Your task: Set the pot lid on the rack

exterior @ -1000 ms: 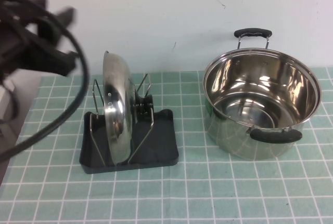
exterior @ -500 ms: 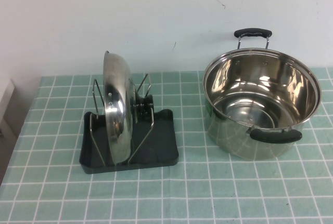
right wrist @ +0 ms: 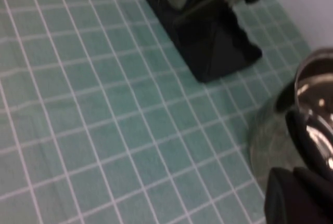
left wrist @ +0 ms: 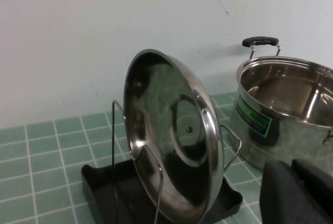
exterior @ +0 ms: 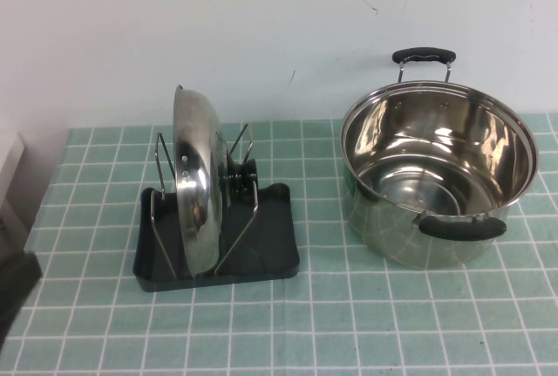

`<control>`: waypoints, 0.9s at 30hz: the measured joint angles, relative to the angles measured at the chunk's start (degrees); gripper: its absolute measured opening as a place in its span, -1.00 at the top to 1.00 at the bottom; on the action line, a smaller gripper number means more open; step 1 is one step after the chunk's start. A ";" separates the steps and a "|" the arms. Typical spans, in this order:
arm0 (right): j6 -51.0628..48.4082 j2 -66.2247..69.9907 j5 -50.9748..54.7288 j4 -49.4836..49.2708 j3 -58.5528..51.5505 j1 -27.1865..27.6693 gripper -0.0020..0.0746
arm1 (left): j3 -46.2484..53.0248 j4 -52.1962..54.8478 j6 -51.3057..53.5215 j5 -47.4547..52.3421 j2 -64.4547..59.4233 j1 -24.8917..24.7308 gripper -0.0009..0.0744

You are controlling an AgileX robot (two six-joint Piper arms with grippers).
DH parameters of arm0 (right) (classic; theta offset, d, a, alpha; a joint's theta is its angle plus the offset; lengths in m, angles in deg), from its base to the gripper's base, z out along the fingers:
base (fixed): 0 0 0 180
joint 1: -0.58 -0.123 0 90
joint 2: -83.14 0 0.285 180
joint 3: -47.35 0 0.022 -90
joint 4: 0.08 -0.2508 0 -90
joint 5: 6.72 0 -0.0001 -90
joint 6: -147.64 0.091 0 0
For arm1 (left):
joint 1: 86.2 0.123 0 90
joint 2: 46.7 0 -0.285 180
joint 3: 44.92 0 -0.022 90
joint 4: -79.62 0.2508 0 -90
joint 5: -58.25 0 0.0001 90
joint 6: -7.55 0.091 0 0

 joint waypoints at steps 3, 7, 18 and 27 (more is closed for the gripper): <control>-1.90 -3.70 -4.15 -2.04 -3.37 0.00 0.95 | 5.35 -4.75 6.28 -1.97 5.28 0.00 0.98; -2.16 -9.24 -9.54 -3.05 -11.14 0.00 0.95 | 10.56 -7.00 8.81 -1.98 11.96 0.00 0.98; 2.98 -20.77 -17.93 2.59 -25.19 0.00 0.95 | 14.70 -7.20 14.48 0.80 18.72 0.00 0.98; 3.33 -20.77 -14.83 4.40 -25.32 0.00 0.95 | 14.82 -7.22 14.70 1.03 18.72 0.00 0.98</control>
